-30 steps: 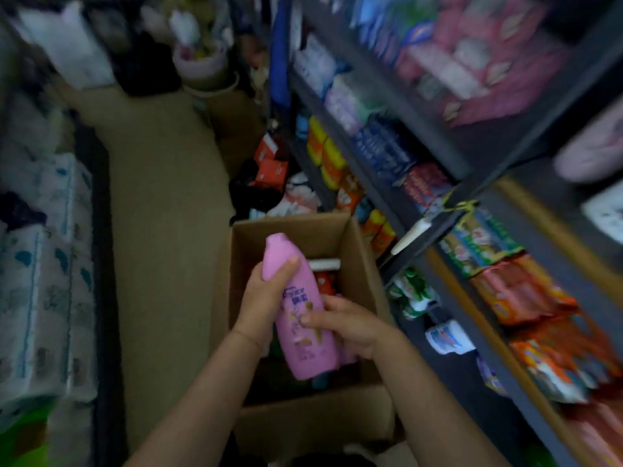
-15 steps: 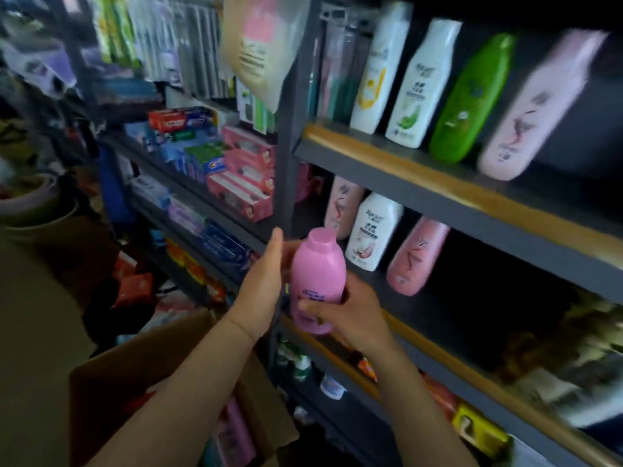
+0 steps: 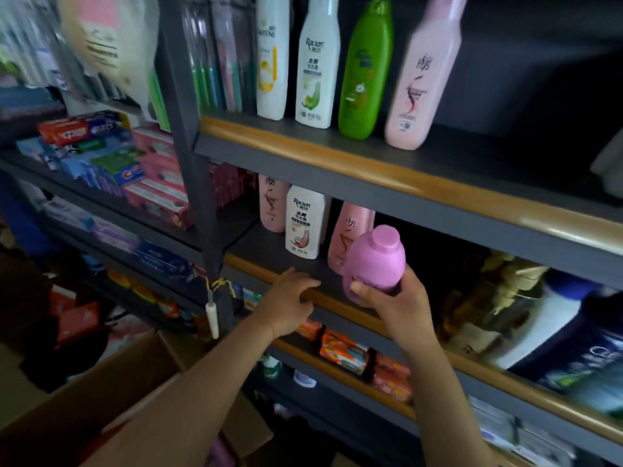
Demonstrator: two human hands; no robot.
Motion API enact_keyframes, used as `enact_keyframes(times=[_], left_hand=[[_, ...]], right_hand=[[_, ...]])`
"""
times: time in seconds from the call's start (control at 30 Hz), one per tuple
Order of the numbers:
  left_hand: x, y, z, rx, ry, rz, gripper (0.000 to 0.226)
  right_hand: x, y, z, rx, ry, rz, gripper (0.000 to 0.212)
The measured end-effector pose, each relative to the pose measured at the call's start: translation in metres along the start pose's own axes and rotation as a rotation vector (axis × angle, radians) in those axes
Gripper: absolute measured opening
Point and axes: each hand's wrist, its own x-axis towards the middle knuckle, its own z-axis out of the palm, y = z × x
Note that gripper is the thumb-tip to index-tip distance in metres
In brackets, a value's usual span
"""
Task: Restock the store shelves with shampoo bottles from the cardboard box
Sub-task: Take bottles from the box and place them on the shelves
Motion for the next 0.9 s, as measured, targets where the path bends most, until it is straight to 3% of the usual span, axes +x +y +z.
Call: enact_keyframes(times=[0.37, 0.6, 0.9], left_hand=[[0.006, -0.009, 0.006, -0.084, 0.054, 0.011, 0.047], [0.007, -0.009, 0.009, -0.108, 0.069, 0.008, 0.049], [0.007, -0.012, 0.013, -0.115, 0.098, 0.035, 0.051]], right_hand=[[0.025, 0.037, -0.018, -0.095, 0.280, 0.146, 0.058], [0.065, 0.054, -0.019, 0.083, 0.299, 0.312, 0.043], [0.102, 0.065, -0.014, 0.106, 0.330, 0.324, 0.048]])
